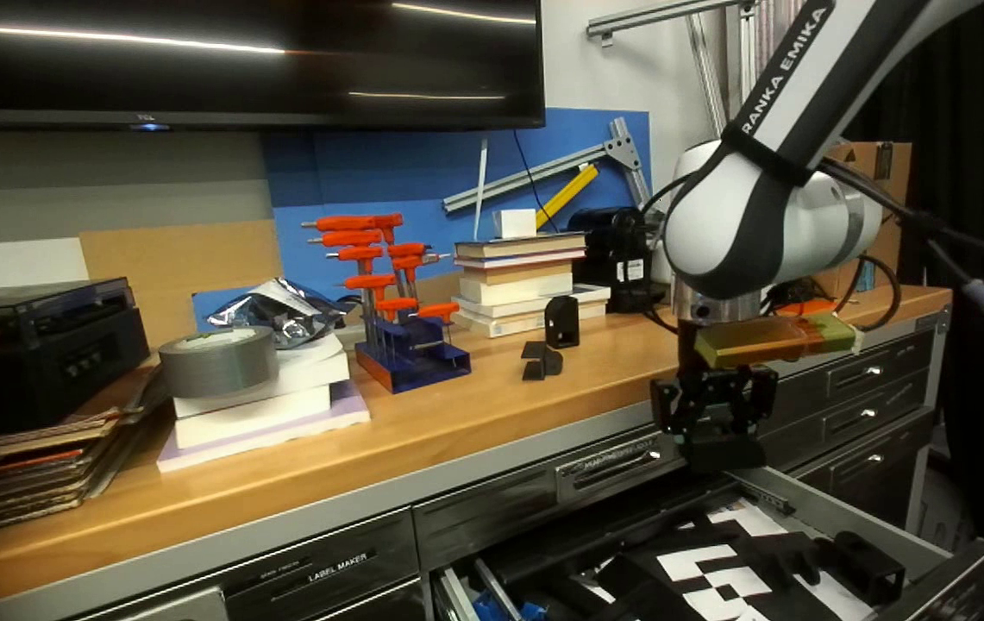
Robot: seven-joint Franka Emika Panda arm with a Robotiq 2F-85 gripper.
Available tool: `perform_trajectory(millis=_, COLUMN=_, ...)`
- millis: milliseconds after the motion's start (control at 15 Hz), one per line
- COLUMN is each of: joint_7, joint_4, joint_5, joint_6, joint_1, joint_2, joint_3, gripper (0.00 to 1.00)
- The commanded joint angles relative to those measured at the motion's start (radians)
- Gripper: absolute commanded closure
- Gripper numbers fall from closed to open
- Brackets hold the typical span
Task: Put the black objects in the drawer and close it
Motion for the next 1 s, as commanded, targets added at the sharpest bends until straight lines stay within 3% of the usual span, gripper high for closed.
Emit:
perform_trajectory(millis=0, joint_7=-0.024, joint_4=-0.076, joint_5=0.053, joint_6=0.161, joint_1=-0.006, joint_2=0.023, joint_3=0.001, gripper=0.58)
perform_trajectory(millis=267, joint_7=-0.208, joint_4=-0.069, joint_5=0.269, joint_6=0.276, joint_1=-0.005, joint_2=0.120, joint_3=0.037, gripper=0.58)
perform_trajectory(millis=600, joint_7=-0.553, joint_4=-0.006, joint_5=0.652, joint_6=0.261, joint_1=-0.069, joint_2=0.205, joint_3=0.178, gripper=0.58)
perform_trajectory(millis=733, joint_7=-0.616, joint_4=0.010, joint_5=0.705, joint_6=0.231, joint_1=-0.081, joint_2=0.221, joint_3=0.197, gripper=0.58)
perform_trajectory(millis=933, joint_7=-0.609, joint_4=0.009, joint_5=0.667, joint_6=0.200, joint_1=-0.069, joint_2=0.229, joint_3=0.179, gripper=0.58)
